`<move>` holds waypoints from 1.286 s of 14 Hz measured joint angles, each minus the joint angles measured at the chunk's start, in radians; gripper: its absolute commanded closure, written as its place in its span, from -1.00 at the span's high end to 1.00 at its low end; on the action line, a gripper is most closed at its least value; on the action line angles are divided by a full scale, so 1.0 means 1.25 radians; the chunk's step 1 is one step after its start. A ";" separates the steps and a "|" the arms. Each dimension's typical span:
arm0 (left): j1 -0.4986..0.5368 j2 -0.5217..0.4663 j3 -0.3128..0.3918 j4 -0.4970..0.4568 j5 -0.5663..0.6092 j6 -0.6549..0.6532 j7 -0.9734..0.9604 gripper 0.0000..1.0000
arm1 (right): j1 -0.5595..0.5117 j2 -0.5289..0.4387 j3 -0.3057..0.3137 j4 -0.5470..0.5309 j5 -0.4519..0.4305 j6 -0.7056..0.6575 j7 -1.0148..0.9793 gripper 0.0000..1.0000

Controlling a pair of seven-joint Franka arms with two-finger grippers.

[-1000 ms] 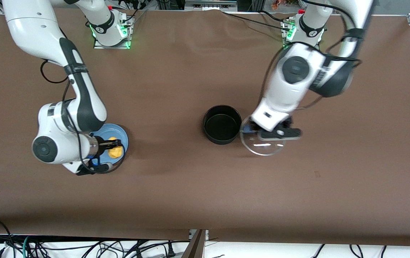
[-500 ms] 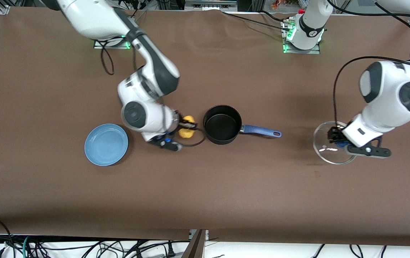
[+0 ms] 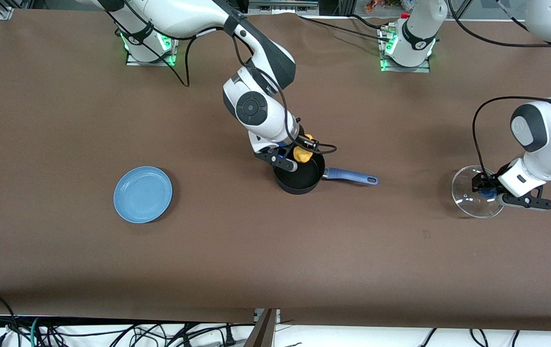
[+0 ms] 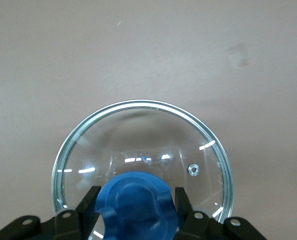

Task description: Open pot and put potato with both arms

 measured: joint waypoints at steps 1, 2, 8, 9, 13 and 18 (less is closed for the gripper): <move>0.008 0.017 0.000 0.000 0.000 0.012 0.000 0.13 | 0.000 0.004 0.000 0.000 0.000 0.010 0.000 1.00; 0.016 0.035 0.000 -0.001 -0.001 0.025 0.000 0.15 | 0.000 0.006 -0.001 0.000 -0.002 0.016 -0.001 1.00; 0.041 0.097 -0.001 0.008 -0.017 0.076 0.001 1.00 | -0.010 -0.001 -0.036 0.003 -0.029 0.018 -0.007 1.00; 0.040 0.090 -0.002 0.024 -0.018 0.049 0.001 1.00 | -0.015 -0.005 -0.050 0.005 -0.030 0.018 -0.011 1.00; 0.034 0.016 -0.016 0.136 -0.019 -0.169 -0.018 1.00 | -0.027 -0.041 -0.095 0.008 -0.030 -0.018 -0.018 1.00; 0.022 -0.081 -0.085 0.342 0.013 -0.500 -0.205 1.00 | -0.033 -0.105 -0.180 0.011 -0.032 -0.130 -0.123 1.00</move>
